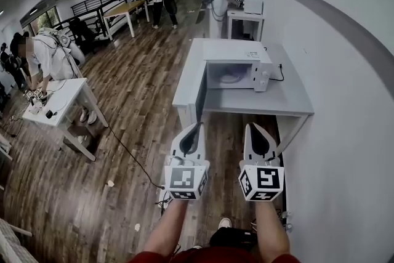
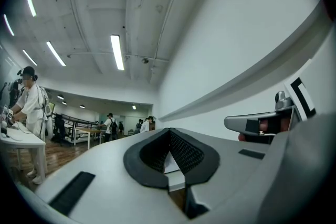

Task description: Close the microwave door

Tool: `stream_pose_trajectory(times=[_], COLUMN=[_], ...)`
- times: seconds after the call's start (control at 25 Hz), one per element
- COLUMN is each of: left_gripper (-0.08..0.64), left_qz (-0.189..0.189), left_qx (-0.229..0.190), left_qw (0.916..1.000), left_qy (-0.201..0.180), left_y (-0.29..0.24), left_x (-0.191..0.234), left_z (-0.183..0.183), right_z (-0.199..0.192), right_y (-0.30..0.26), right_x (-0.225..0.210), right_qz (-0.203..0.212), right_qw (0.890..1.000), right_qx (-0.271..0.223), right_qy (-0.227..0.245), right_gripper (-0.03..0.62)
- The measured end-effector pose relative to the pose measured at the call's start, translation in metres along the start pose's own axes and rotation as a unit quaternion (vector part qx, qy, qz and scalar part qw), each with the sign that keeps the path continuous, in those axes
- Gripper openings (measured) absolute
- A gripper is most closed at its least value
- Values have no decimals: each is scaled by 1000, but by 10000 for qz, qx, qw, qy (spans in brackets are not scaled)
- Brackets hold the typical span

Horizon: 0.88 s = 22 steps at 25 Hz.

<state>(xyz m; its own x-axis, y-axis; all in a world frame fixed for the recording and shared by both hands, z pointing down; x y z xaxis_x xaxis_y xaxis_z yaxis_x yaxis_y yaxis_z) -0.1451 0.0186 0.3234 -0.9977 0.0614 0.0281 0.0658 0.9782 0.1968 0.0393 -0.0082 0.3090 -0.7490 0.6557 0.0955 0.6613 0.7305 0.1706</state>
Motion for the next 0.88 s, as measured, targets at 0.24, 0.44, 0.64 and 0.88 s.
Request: stream_pose_trajectory(times=[0.24, 0.44, 0.64, 0.88], left_gripper=[26, 26, 26, 26], left_qz=[82, 190, 343, 553], left_qx=[-34, -54, -17, 82], left_qw=[9999, 9997, 9993, 9983], left_qy=[-56, -121, -175, -165], left_y=[-48, -75, -90, -104], left_x=[-27, -45, -50, -31], left_z=[0, -2, -10, -23], right_z=[1, -1, -9, -23], right_y=[-25, -39, -54, -78], right_x=[-56, -90, -107, -109], right_qz=[50, 172, 306, 453], right_qw=[9999, 9996, 9991, 9986], right_qx=[-114, -206, -207, -110], right_qy=[-73, -130, -206, -263], right_gripper=[26, 26, 26, 26])
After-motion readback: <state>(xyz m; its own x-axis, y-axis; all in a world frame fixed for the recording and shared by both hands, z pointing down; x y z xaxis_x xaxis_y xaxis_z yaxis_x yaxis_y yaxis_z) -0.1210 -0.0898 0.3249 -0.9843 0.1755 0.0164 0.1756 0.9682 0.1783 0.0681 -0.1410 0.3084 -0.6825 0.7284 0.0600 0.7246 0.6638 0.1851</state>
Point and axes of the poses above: the fingertips, and each gripper's own axes: y backward along the fingers, x to its left, z out of its top, the point moved 8 cm from there along y, backward along the fingers, and after that the axes turned 14 degrees about z, right-handed, at the moved point
